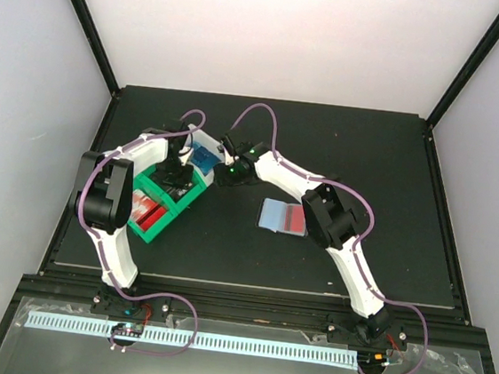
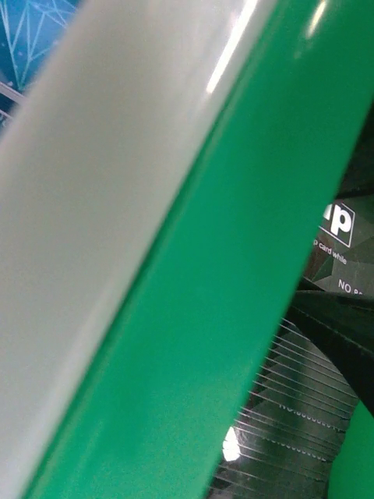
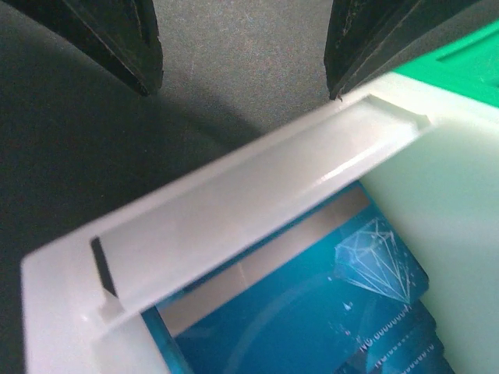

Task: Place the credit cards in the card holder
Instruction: Pick up the credit card from the storage box.

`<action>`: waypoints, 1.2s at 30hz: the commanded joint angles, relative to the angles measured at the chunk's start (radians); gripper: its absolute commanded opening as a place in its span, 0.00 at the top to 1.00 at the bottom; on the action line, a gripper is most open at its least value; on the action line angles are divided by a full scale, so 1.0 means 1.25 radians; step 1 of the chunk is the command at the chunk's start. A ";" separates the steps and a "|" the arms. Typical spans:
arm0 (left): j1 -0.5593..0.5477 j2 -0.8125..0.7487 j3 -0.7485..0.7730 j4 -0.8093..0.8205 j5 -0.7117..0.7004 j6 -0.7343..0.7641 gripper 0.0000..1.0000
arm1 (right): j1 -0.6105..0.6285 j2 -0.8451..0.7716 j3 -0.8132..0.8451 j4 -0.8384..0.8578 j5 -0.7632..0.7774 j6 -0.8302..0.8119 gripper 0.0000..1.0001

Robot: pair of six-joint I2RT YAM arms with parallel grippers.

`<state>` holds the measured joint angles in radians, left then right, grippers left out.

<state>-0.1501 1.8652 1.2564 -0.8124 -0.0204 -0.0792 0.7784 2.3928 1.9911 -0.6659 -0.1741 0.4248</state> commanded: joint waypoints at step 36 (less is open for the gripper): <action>-0.009 -0.047 0.018 -0.177 0.248 -0.001 0.73 | 0.005 0.021 0.017 -0.010 0.016 0.011 0.41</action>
<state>-0.1520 1.7969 1.2873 -1.0111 0.2996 -0.0807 0.7784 2.3932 1.9968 -0.6922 -0.1665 0.4286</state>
